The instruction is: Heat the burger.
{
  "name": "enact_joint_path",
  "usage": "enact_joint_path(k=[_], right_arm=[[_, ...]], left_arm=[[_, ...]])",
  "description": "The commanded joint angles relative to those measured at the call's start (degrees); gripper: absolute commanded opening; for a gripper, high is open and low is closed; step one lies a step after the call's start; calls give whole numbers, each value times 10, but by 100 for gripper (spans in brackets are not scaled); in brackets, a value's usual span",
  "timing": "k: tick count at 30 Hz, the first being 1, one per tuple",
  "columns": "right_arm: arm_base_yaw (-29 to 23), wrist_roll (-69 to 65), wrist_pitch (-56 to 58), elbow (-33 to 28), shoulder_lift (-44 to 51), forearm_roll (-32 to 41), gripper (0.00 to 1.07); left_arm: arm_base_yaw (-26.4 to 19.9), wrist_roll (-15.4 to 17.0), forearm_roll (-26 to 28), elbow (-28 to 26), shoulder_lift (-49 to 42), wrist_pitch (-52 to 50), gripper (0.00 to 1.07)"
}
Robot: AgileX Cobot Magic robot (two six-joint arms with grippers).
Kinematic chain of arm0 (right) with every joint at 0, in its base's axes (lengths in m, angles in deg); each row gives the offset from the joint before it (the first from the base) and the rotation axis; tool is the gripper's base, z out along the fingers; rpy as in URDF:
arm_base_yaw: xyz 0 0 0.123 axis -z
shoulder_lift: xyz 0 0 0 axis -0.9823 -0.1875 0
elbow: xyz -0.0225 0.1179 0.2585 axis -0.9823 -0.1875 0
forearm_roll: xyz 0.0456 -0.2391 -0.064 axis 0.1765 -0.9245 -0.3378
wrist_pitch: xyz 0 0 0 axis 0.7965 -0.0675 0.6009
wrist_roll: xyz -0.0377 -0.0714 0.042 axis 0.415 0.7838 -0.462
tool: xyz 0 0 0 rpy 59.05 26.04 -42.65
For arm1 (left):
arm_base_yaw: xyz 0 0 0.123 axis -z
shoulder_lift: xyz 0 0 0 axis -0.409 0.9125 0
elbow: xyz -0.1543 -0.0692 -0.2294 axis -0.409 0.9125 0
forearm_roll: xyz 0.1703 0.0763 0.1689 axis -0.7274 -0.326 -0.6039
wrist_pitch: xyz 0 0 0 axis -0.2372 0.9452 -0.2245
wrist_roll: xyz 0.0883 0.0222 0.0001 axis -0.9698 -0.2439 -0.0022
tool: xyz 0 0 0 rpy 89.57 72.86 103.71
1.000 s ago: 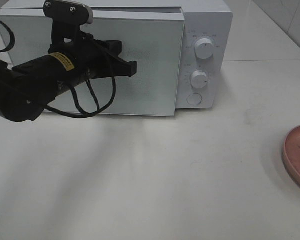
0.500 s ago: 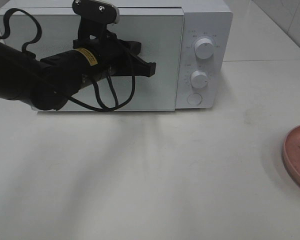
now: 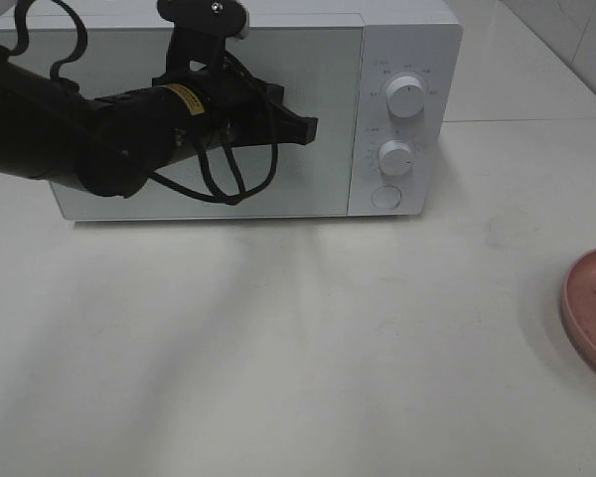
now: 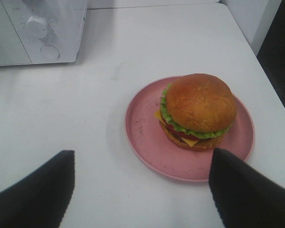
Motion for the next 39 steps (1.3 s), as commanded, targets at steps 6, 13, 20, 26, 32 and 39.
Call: enact_joint_path(k=[6,13,20,26,32,39], right_arm=[[3,4,-5,0,15,0,75],[3,4,-5,0,15,0,75],[3,4,-5,0,15,0,75],[3,4,-5,0,15,0,75],[3,4,-5,0,15,0,75],[3,4,-5,0,15,0,75]], left_arm=[[29,-1,22,44,-65,101,0],[32,4,22,49,-94,198,45],[32,3,22,48,-120,328,101],[32,3,10,48,-134,433,101],[30,3,-14,48,-156,542,101],[7,13,-37,48,-188,689,101]])
